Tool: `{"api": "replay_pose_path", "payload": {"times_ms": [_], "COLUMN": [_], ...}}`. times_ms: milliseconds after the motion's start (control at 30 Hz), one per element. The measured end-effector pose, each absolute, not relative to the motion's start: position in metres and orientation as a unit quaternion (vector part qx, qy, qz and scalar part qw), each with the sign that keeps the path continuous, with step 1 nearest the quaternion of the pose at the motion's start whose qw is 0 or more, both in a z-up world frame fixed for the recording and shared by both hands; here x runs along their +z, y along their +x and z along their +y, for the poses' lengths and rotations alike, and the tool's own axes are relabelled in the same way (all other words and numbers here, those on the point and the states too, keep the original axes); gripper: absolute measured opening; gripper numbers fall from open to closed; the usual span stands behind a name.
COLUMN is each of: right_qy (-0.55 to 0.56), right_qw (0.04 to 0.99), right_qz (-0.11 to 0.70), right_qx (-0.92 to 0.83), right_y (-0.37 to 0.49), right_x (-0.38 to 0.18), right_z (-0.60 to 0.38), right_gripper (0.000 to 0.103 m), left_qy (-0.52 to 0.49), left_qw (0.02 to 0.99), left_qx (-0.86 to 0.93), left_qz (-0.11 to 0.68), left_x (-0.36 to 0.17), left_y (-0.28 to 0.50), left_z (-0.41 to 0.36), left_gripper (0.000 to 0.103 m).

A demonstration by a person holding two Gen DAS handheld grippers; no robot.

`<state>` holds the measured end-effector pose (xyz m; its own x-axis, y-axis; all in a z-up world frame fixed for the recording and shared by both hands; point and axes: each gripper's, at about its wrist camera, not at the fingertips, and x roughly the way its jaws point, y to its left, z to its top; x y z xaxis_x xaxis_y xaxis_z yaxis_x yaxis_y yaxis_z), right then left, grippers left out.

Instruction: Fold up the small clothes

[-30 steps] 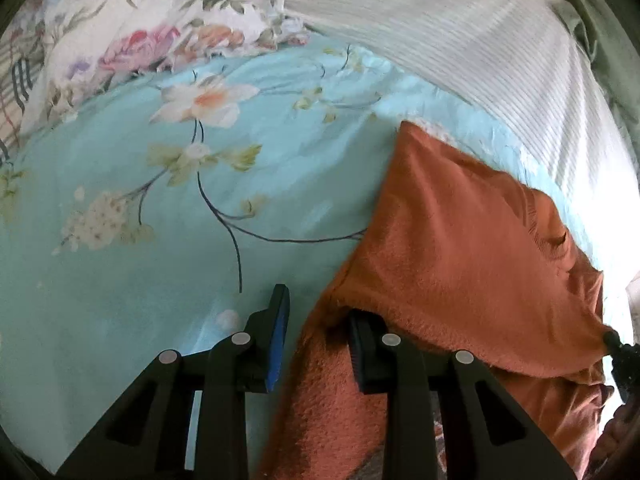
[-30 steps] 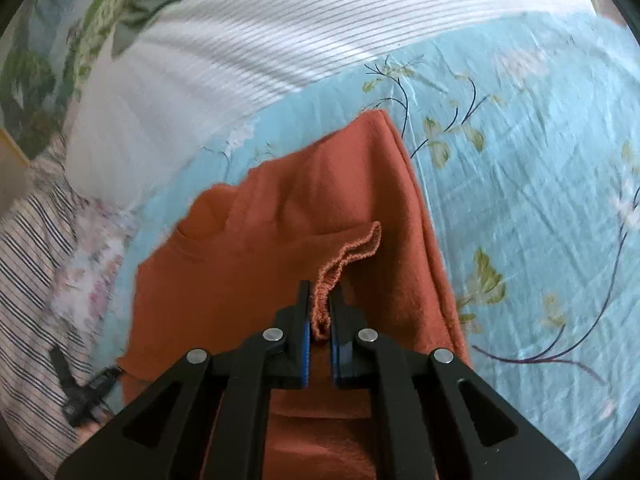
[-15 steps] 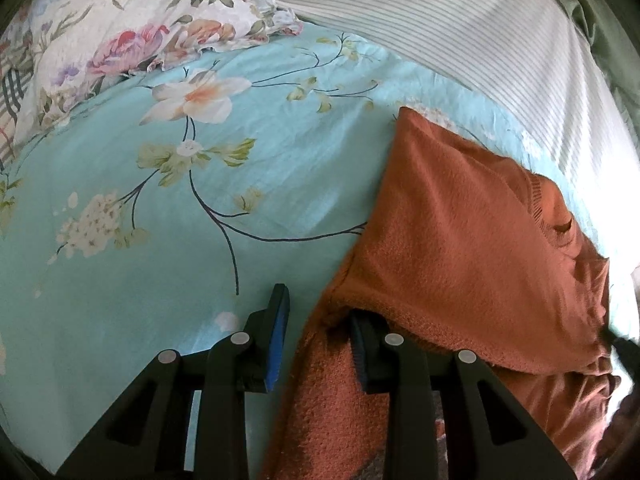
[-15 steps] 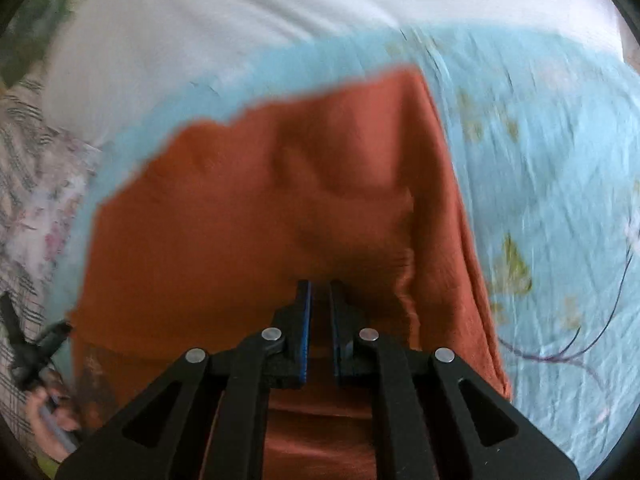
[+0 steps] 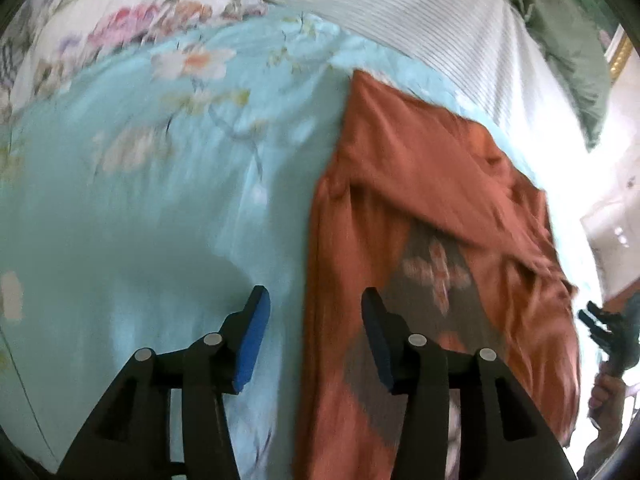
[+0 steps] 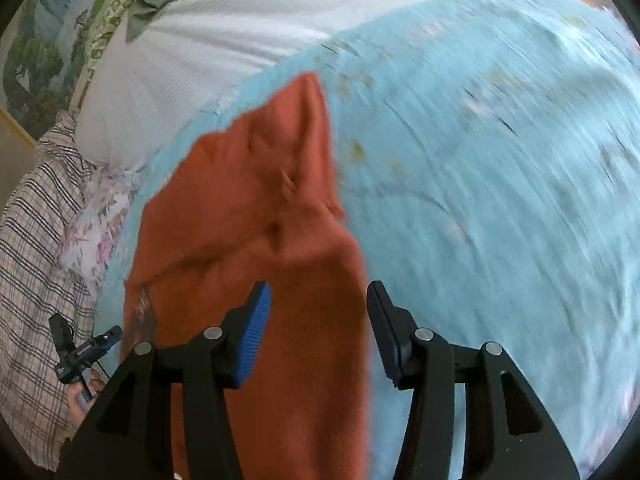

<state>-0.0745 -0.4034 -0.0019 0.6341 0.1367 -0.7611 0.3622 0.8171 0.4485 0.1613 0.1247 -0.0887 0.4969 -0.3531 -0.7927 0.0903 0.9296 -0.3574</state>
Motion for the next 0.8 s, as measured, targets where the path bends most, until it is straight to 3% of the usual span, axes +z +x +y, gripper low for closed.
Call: {"api": "replay_pose_path", "payload": {"times_ms": [533,800], "right_qy": [0.339,0.337], "right_qw": [0.827,0.828], "right_qz": [0.427,0.422], "right_qx": [0.141,0.153], "right_y": [-0.175,-0.164], "right_x": [-0.023,-0.029], "right_z": [-0.338,-0.324], "right_gripper": [0.052,0.052], "left_qy": [-0.188,-0.179], "left_qw": [0.791,0.773], "left_qx": [-0.277,-0.301], "left_qz": [0.512,0.53], "left_x": [-0.103,-0.109], "left_y": [0.018,0.006], "left_z": [0.138,0.132], "left_gripper": [0.055,0.053]}}
